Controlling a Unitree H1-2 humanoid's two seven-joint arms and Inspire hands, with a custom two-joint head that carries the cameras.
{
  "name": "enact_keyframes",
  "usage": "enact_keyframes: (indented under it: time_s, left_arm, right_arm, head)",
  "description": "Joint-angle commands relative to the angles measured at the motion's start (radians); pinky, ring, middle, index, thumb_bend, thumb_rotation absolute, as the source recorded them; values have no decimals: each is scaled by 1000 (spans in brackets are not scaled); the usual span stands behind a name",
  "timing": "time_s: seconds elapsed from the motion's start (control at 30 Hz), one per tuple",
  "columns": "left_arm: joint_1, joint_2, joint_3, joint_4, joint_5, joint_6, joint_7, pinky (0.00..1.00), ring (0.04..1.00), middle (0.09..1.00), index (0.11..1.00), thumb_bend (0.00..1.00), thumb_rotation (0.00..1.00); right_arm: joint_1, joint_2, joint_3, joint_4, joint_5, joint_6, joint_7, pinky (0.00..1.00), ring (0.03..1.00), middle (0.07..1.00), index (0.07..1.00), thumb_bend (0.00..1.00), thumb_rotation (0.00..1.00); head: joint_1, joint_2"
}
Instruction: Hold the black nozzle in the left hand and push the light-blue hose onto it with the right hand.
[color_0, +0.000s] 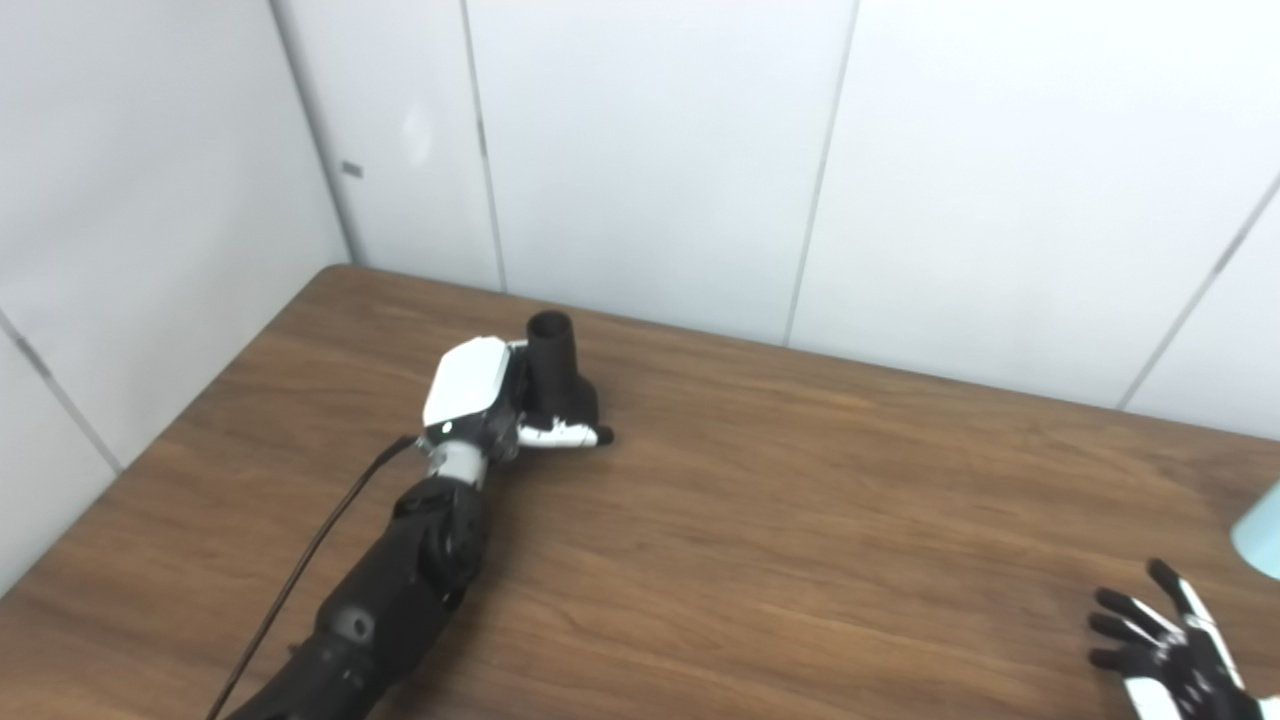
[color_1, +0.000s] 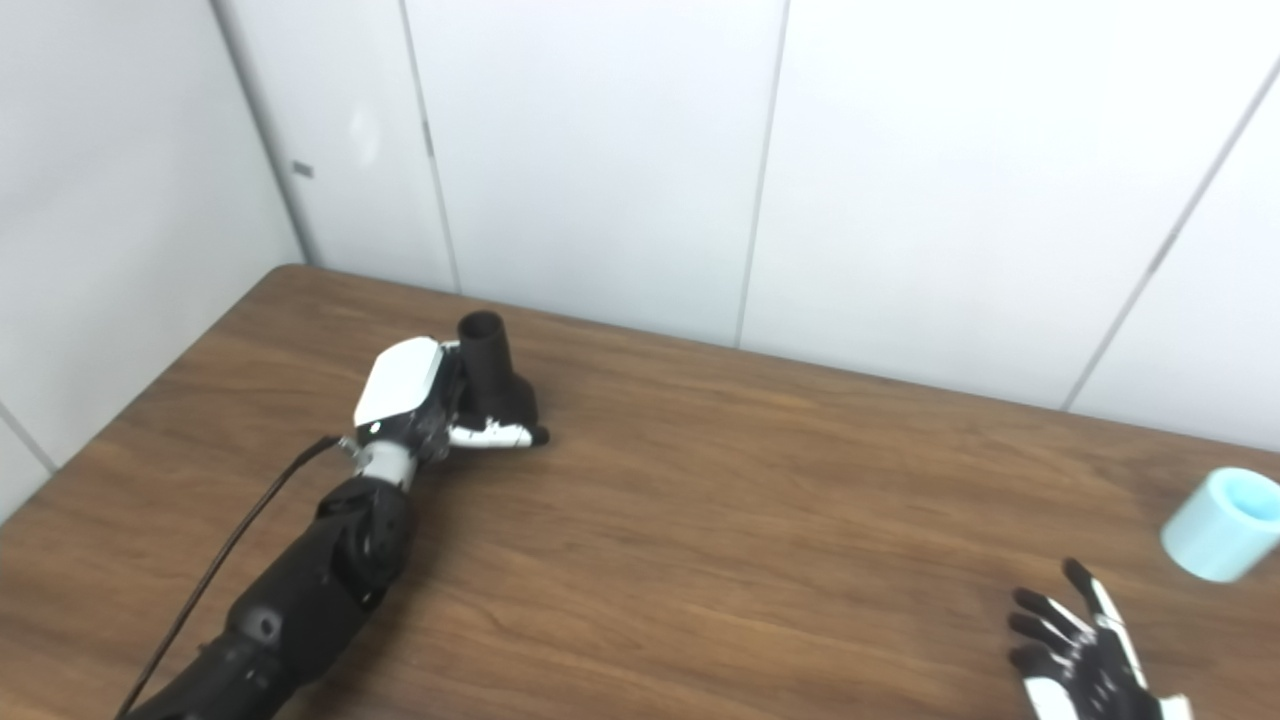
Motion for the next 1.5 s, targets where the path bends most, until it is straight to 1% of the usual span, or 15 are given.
enact_keyframes:
  time_s: [0.0, 0.03, 0.1, 0.17, 0.27, 0.37, 0.47, 0.63, 0.77, 0.87, 1.0, 1.17, 1.3, 1.37, 1.47]
  left_arm:
    - [19, -33, -30, -40, 22, -23, -13, 979, 674, 478, 496, 524, 0]
    - [26, -41, -34, -53, 23, -27, -12, 988, 672, 475, 498, 524, 0]
    - [40, -57, -39, -74, 25, -37, -11, 992, 664, 473, 498, 524, 0]
    - [54, -71, -50, -89, 36, -50, -10, 995, 662, 474, 497, 524, 0]
    - [71, -91, -66, -94, 47, -73, -2, 982, 653, 467, 501, 524, 0]
    - [94, -122, -90, -121, 66, -72, -10, 981, 645, 459, 508, 523, 0]
    - [114, -139, -129, -152, 109, -66, -26, 987, 637, 456, 514, 522, 0]
    - [148, -148, -198, -203, 171, -82, -53, 1000, 634, 453, 514, 522, 0]
    - [173, -154, -239, -226, 217, -107, -58, 1000, 625, 457, 510, 522, 0]
    - [192, -161, -260, -232, 243, -136, -44, 1000, 612, 450, 510, 523, 0]
    - [230, -169, -283, -270, 258, -152, -70, 1000, 609, 446, 514, 521, 0]
    - [273, -171, -289, -309, 272, -166, -88, 1000, 601, 437, 520, 520, 0]
    - [302, -171, -280, -342, 272, -173, -102, 1000, 599, 438, 522, 519, 0]
    - [309, -170, -278, -352, 278, -173, -106, 1000, 605, 440, 521, 520, 0]
    - [319, -167, -273, -363, 286, -173, -113, 1000, 606, 446, 516, 521, 0]
  right_arm:
    - [14, 36, 22, 64, -3, -29, -13, 625, 745, 785, 924, 432, 808]
    - [13, 40, 22, 63, 5, -25, -11, 627, 745, 786, 923, 428, 807]
    - [7, 66, 12, 50, 79, 12, 4, 654, 762, 788, 921, 446, 798]
    - [0, 87, 3, 24, 144, 58, 16, 692, 788, 798, 927, 477, 808]
    - [-8, 111, -6, -40, 211, 136, 20, 731, 823, 812, 939, 480, 823]
    - [-8, 99, -9, -116, 228, 192, 30, 778, 842, 807, 941, 467, 826]
    - [-7, 73, -18, -182, 216, 236, 35, 768, 832, 797, 931, 472, 867]
    - [-4, 28, -53, -262, 272, 279, 52, 857, 904, 839, 989, 451, 925]
    - [-2, 13, -78, -311, 283, 310, 41, 778, 846, 798, 918, 503, 864]
    - [1, 12, -88, -345, 289, 341, 34, 774, 840, 791, 903, 515, 852]
    - [-2, 11, -90, -379, 253, 374, 16, 734, 822, 790, 881, 525, 850]
    - [-14, 21, -95, -405, 232, 390, -3, 730, 811, 782, 868, 539, 836]
    - [-27, 26, -98, -440, 216, 408, -18, 786, 829, 787, 868, 570, 825]
    - [-36, 23, -104, -449, 216, 396, -21, 790, 828, 788, 869, 565, 805]
    - [-63, 16, -116, -469, 190, 404, -34, 738, 803, 774, 849, 537, 725]
  head:
    - [-28, 3]
    - [-32, 4]
    - [-66, 10]
    - [-92, 14]
    - [-127, 16]
    - [-158, 21]
    - [-183, 25]
    - [-226, 30]
    - [-264, 21]
    - [-286, 23]
    - [-308, 32]
    - [-353, 45]
    - [-390, 53]
    - [-398, 57]
    - [-420, 66]
